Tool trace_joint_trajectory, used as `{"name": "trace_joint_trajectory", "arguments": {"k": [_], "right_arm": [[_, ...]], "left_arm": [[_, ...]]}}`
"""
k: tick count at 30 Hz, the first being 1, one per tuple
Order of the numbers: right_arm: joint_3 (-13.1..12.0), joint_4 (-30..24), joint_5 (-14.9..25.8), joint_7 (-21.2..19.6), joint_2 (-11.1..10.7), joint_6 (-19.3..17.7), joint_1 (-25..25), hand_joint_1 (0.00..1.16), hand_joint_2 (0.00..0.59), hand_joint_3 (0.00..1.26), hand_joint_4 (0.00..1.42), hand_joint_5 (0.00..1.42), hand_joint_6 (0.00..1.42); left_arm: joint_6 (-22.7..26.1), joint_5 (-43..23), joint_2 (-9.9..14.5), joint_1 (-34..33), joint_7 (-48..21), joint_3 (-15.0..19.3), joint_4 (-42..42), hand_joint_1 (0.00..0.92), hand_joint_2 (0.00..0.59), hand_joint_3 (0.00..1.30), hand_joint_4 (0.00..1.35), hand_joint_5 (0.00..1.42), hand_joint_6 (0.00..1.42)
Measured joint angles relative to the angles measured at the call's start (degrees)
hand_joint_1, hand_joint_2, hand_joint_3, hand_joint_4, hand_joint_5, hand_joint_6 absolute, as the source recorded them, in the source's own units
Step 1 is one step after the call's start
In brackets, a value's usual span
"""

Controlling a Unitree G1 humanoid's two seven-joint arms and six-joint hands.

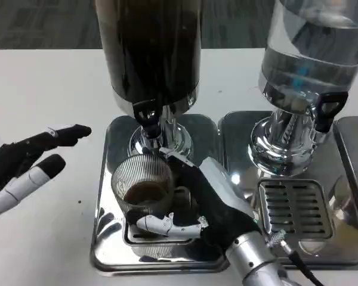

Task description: Grasp the cup under the faucet to collect the drink, then remove the cup.

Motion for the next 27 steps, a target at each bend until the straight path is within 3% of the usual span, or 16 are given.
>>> {"name": "trace_joint_trajectory", "arguments": {"k": [13, 27], "right_arm": [[0.44, -0.50, -1.49, -4.97, 0.36, -0.20, 1.95, 0.77, 0.212, 0.39, 0.40, 0.49, 0.53], [-0.60, -1.65, -1.23, -7.01, 0.04, -1.07, 3.90, 0.76, 0.227, 0.42, 0.44, 0.52, 0.56]], "left_arm": [[0.00, 0.00, 0.11, 0.10, -0.29, 0.00, -0.04, 0.000, 0.113, 0.25, 0.16, 0.15, 0.09], [-0.01, 0.02, 0.11, -0.63, -0.82, -0.27, 1.21, 0.000, 0.119, 0.24, 0.16, 0.15, 0.09]]}}
